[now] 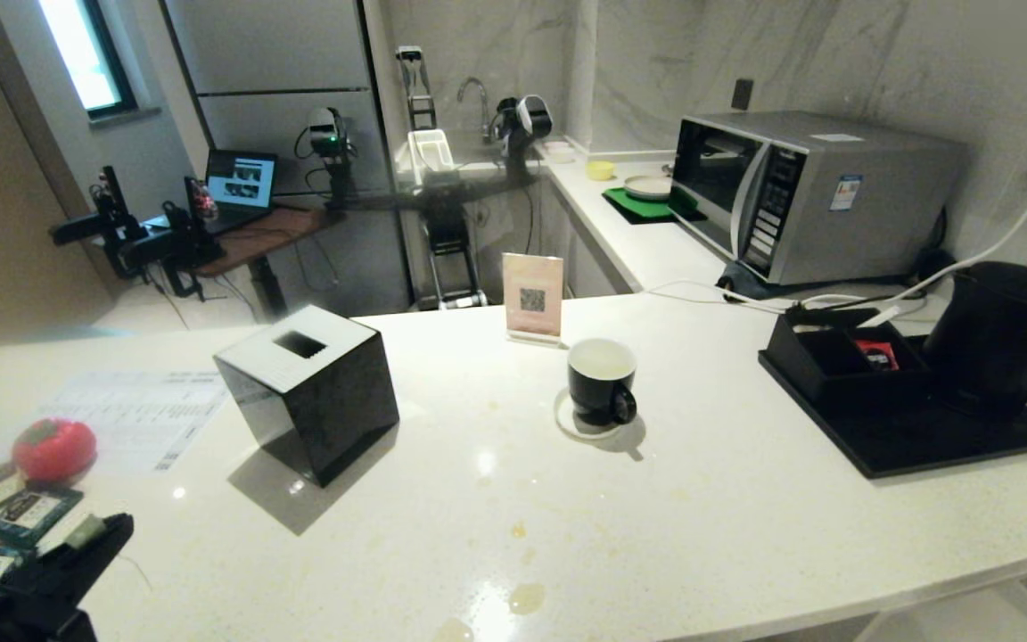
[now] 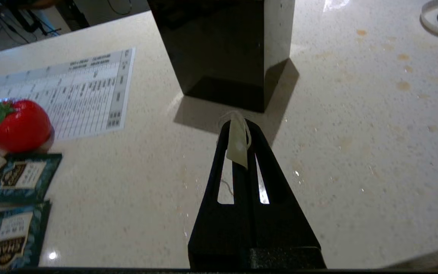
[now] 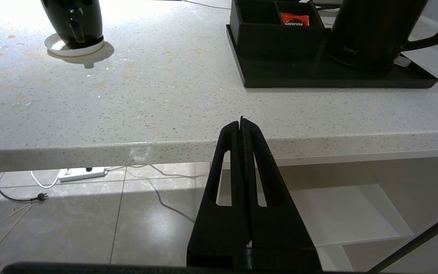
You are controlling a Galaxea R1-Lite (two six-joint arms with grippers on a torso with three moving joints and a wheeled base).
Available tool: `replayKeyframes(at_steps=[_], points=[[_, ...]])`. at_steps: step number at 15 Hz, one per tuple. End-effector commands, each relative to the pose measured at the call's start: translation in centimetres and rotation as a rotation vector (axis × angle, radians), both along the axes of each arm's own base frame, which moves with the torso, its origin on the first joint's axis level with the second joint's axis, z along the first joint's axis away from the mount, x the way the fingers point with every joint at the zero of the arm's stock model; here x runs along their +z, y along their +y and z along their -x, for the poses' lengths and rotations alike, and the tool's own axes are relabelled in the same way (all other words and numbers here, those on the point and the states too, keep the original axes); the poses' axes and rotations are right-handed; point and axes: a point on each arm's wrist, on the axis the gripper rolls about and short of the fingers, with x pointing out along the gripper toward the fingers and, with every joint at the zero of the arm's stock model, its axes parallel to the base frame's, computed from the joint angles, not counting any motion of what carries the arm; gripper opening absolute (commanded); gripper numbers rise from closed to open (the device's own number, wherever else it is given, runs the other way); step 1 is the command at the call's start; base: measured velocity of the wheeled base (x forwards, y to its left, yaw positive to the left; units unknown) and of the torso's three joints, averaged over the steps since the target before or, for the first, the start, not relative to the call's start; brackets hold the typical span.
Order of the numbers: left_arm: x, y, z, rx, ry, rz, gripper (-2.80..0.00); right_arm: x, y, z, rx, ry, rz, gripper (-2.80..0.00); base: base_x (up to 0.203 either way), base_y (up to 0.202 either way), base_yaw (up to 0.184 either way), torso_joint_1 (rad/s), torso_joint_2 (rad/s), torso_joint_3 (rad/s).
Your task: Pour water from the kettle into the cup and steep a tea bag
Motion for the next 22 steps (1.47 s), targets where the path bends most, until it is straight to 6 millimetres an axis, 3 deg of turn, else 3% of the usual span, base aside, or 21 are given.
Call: replayKeyframes(at_steps=[1,6,10,16,22], points=[[-0.1,0.1,2.6,0.007,-0.058,0.014,-2.8,0.0,0.0,0.0,0.0,0.001,0.001,-2.8,0.0,0.0,0.0,0.0,0.0,0.0],[-2.3,0.2,6.6,0.023,-0.063,0.044,-2.8,0.0,0.0,0.0,0.0,0.0,0.001,-2.8,0.0,0.0,0.0,0.0,0.0,0.0],[-4.2,0.3,8.5,0.026,-0.052,0.05,-2.8,0.0,0.0,0.0,0.001,0.0,0.001,-2.8,0.0,0.0,0.0,0.0,0.0,0.0],[-4.8,0.3,10.0,0.046,-0.207,0.06,-2.8,0.0,0.0,0.0,0.001,0.0,0.001,-2.8,0.0,0.0,0.0,0.0,0.0,0.0],[-4.8,0.3,10.0,0.042,-0.205,0.039,-2.8,0.0,0.0,0.0,0.001,0.001,-0.001,-2.8,0.0,0.0,0.0,0.0,0.0,0.0]])
